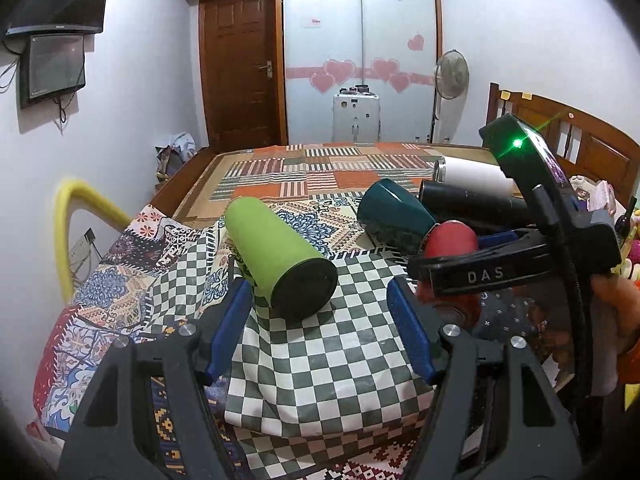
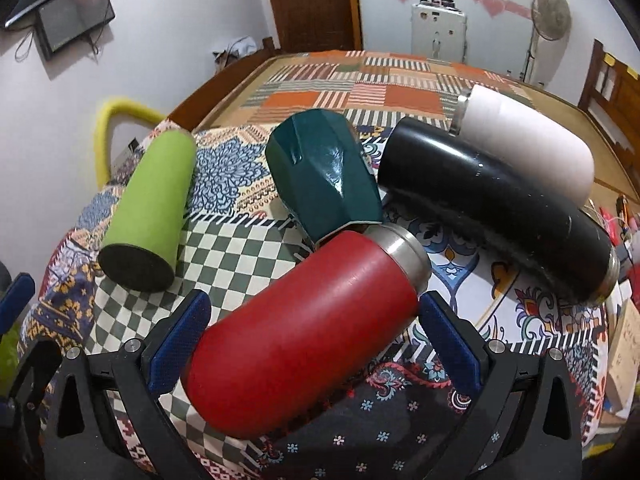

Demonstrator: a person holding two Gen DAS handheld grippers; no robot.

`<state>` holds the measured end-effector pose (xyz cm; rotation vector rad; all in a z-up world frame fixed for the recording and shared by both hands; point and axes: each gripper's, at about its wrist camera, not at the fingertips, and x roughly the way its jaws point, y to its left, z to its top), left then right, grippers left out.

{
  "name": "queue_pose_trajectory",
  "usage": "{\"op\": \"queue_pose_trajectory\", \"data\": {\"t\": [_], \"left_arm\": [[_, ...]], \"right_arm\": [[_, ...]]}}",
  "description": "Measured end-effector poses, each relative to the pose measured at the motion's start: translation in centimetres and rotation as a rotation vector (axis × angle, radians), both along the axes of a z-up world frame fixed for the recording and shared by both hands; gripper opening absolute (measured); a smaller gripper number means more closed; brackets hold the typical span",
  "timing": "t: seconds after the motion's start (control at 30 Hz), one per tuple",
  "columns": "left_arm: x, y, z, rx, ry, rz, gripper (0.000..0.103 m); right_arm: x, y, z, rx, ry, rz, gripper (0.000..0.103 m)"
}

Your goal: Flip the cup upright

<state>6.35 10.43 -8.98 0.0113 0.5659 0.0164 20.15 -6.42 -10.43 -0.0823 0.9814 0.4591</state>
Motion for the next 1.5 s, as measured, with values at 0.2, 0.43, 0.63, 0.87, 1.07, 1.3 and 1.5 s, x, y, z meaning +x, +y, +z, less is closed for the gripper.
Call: {"op": "queue_pose_trajectory", "data": {"t": [0.2,0.43,0.63,0.87,1.07,1.3,1.5], "left_arm": [[0.6,-0.7,-0.2,0.003,0.010,-0.012,0.070],[1.1,-1.4,-0.3,0.002,0.027,-0.021,0.070],[1.6,-2.4,-0.3,0.019,0.027,-0.031,0.070],[1.8,-3.3,-0.2,0.024,0.029,-0.049,0.070],[1.8,-3.9,-0.4,0.036,0.031,-0.060,0.070],[2.2,-4.4,-0.4,0.035,0.036,-0.059,0.070],[2.1,-4.7,0.5,0.031,0.017,-0.060,0.070]], "right_arm": [[-0.3,-0.7,0.0,-0.029,0.035,0.110,0.098],[-1.6,-2.4,0.5,-0.086,0.002,0.287,0.088],[-1.2,-3.9,0.8,-0.133,-0.015,0.260,0.085],[0.2,-6.0,0.2,-0.063,0.110,0.125,0.086],[0.8,-6.0,-0.5,-0.006,0.162,0.128,0.077],[0.5,-5.3,0.0,-0.003,0.128,0.166,0.066],[-1.3,-6.4,2.0,0.035,0.030,0.154,0.063]]}}
